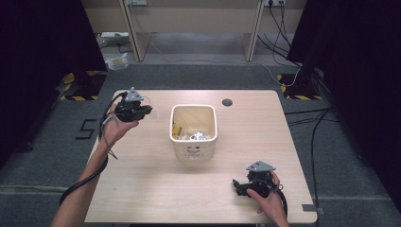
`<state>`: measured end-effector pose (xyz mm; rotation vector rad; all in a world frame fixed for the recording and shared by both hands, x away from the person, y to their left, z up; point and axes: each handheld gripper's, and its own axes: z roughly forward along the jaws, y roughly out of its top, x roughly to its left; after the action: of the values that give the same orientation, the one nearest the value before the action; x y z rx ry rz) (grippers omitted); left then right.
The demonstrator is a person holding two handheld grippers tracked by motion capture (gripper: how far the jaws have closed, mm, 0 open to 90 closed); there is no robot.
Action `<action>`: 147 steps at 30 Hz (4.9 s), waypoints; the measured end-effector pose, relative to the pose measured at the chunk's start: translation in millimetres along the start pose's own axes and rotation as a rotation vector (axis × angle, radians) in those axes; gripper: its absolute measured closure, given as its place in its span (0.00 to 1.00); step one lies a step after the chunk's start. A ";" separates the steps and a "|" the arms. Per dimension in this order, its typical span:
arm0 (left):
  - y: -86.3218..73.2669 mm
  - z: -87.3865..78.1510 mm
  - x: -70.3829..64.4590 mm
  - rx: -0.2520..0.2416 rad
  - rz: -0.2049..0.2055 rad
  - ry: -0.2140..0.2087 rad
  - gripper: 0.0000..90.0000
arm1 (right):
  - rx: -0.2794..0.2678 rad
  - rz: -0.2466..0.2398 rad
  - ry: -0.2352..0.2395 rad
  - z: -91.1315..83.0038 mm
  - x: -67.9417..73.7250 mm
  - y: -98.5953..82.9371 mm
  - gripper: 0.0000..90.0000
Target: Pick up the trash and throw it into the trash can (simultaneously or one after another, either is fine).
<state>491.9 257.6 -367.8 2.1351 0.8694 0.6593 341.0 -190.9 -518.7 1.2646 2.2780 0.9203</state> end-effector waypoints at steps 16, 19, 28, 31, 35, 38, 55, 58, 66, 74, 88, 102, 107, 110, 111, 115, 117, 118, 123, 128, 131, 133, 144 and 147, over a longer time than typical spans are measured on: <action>17.4 -28.5 -11.3 -0.047 0.030 -0.044 0.94 | 0.000 0.000 0.000 0.0 0.0 0.0 0.00; 21.0 -32.1 -15.2 -0.052 0.023 -0.063 0.94 | 0.000 0.000 0.000 0.0 0.0 0.0 0.00; 30.0 -39.9 -19.5 -0.073 0.037 -0.072 0.94 | 0.000 0.000 0.000 0.0 0.0 0.0 0.00; 35.0 -42.0 -22.7 -0.083 0.042 -0.080 0.94 | 0.000 0.000 0.000 0.0 0.0 0.0 0.00; 39.1 -41.8 -24.7 -0.088 0.047 -0.085 0.94 | -0.001 -0.003 -0.001 0.0 0.0 0.0 0.01; 42.8 -43.0 -28.3 -0.096 0.055 -0.090 0.94 | -0.001 -0.003 -0.001 0.0 0.0 0.0 0.01; 67.0 -45.4 -55.9 -0.128 0.118 -0.132 0.94 | -0.001 -0.002 0.001 -0.2 0.6 -0.1 0.01; 68.5 -44.6 -58.7 -0.127 0.125 -0.137 0.94 | -0.002 -0.002 0.001 -0.2 0.6 -0.1 0.01; 76.1 -39.5 -71.0 -0.128 0.148 -0.165 0.94 | -0.002 -0.002 0.001 -0.2 0.6 -0.1 0.01; 82.8 -29.5 -86.6 -0.118 0.176 -0.194 0.94 | -0.001 -0.001 0.001 -0.2 0.6 -0.1 0.01; 88.5 -11.5 -107.9 -0.100 0.206 -0.236 0.94 | -0.001 -0.005 0.000 -0.4 0.4 0.0 0.01; 82.9 9.4 -123.3 -0.050 0.224 -0.268 0.93 | -0.003 -0.005 0.000 -0.2 0.4 -0.1 0.01; 78.8 17.4 -126.8 -0.028 0.225 -0.279 0.93 | -0.003 -0.004 0.000 -0.2 0.4 -0.1 0.01; 77.6 20.3 -128.6 -0.018 0.224 -0.285 0.93 | -0.003 -0.004 0.000 -0.2 0.4 -0.1 0.01; 76.8 22.9 -129.7 -0.014 0.223 -0.291 0.93 | -0.003 -0.004 0.000 -0.2 0.4 -0.1 0.01; 75.5 27.4 -131.2 -0.002 0.223 -0.296 0.93 | -0.003 -0.004 0.000 -0.1 0.4 -0.2 0.01; 74.7 29.3 -131.7 0.004 0.223 -0.298 0.93 | -0.003 -0.005 0.000 -0.1 0.4 -0.2 0.01; 74.7 29.3 -131.7 0.004 0.223 -0.298 0.93 | -0.003 -0.005 0.000 -0.1 0.4 -0.2 0.01; 69.6 35.9 -134.4 0.031 0.220 -0.314 0.92 | 0.000 -0.003 0.004 -0.6 1.0 -0.3 0.01; 67.9 37.6 -135.5 0.035 0.206 -0.320 0.86 | -0.001 -0.003 0.004 -0.6 1.1 -0.3 0.01; 68.7 35.7 -135.0 0.022 0.193 -0.312 0.79 | 0.000 -0.002 0.004 -0.6 1.1 -0.3 0.01; 69.6 33.0 -134.1 0.016 0.189 -0.311 0.74 | 0.000 -0.002 0.004 -0.7 1.2 -0.3 0.01; 67.9 26.5 -127.2 -0.018 0.146 -0.310 0.59 | 0.000 -0.005 0.004 -0.7 1.1 -0.4 0.01; 67.2 23.9 -121.8 -0.038 0.114 -0.303 0.51 | 0.000 -0.005 0.004 -0.7 1.1 -0.4 0.01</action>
<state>455.1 122.3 -351.9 2.1893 0.5702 0.3890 339.8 -190.4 -518.4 1.2580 2.2833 0.9220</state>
